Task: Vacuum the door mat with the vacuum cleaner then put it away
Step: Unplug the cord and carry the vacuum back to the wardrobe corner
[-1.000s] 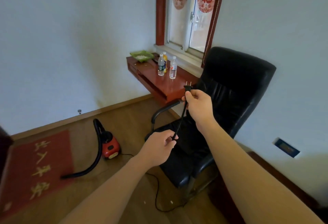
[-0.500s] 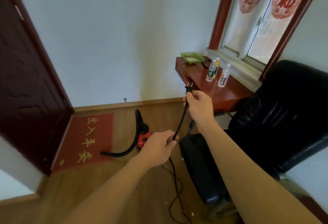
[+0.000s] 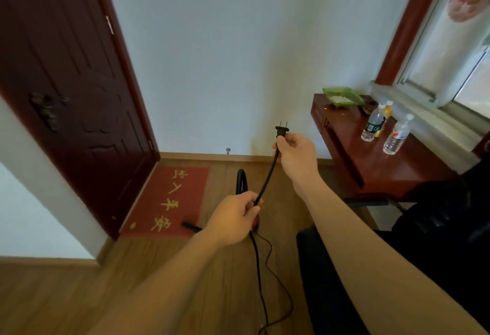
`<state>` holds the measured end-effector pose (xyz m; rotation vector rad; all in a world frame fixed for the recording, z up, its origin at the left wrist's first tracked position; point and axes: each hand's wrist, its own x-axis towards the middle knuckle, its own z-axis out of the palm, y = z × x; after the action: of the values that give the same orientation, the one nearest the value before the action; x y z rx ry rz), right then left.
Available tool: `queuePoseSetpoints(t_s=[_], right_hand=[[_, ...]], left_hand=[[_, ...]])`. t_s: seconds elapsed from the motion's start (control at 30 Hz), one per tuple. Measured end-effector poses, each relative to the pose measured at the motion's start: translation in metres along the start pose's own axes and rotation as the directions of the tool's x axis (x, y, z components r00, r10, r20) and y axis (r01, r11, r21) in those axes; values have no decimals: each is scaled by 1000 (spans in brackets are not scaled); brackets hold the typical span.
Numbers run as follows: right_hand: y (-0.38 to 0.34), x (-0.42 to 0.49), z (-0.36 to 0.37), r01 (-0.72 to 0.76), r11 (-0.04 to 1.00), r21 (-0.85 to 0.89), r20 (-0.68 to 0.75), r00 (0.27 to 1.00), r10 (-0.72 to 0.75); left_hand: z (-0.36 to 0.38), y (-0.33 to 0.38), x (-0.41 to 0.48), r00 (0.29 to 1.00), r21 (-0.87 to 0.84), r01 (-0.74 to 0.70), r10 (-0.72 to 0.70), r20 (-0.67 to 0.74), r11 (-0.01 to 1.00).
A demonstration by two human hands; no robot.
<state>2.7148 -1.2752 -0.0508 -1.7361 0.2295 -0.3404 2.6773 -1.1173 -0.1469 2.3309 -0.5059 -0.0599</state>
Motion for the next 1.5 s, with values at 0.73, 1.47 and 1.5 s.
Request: queuePoseSetpoints(t_s=[0.73, 1.47, 1.5], right_hand=[[0, 89, 94, 10, 1000, 5, 139, 990, -11], [0, 215, 219, -30, 1000, 7, -12, 999, 30], [2, 223, 219, -30, 1000, 7, -13, 999, 30]], left_hand=[[-47, -86, 76, 991, -87, 82, -91, -97, 993], [-134, -211, 218, 1000, -110, 19, -20, -16, 994], [-133, -213, 226, 1000, -114, 16, -17, -13, 993]])
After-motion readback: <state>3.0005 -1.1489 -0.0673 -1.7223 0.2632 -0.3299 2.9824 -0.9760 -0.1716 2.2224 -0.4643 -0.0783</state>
